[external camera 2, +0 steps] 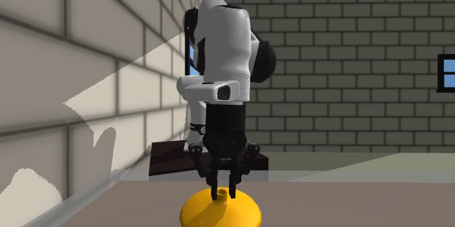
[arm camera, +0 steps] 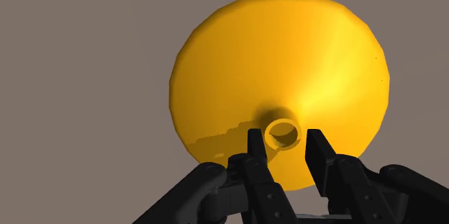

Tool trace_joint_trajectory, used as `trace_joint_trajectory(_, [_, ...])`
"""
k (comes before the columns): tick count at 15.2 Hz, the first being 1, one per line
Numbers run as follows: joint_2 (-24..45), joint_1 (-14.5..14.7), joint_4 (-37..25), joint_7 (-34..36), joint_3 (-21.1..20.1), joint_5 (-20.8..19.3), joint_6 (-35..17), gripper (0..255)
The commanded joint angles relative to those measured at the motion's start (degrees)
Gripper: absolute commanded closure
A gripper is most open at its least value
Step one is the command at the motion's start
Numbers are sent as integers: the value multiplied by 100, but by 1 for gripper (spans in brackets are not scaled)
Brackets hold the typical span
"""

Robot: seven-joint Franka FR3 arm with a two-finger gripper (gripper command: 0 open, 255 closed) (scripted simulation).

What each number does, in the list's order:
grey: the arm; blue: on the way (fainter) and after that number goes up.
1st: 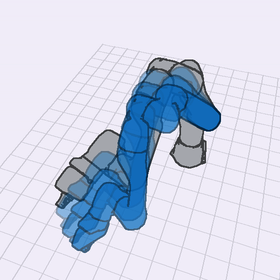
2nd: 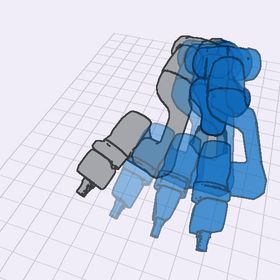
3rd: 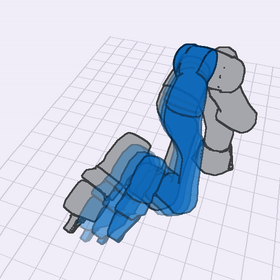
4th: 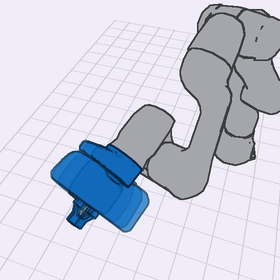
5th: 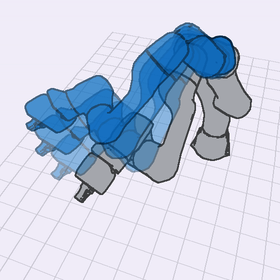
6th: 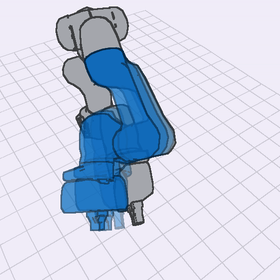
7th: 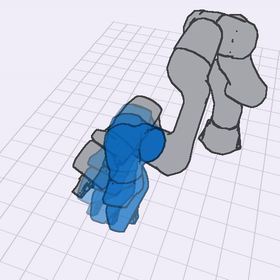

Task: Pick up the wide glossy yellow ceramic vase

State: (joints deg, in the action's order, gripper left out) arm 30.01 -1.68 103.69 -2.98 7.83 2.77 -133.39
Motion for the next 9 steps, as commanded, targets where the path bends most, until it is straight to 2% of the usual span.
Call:
trace_joint_trajectory(1, [-105,9,8,7,10,-15,96,255])
trace_joint_trajectory(9, [-463,34,-110,30,44,-70,570,255])
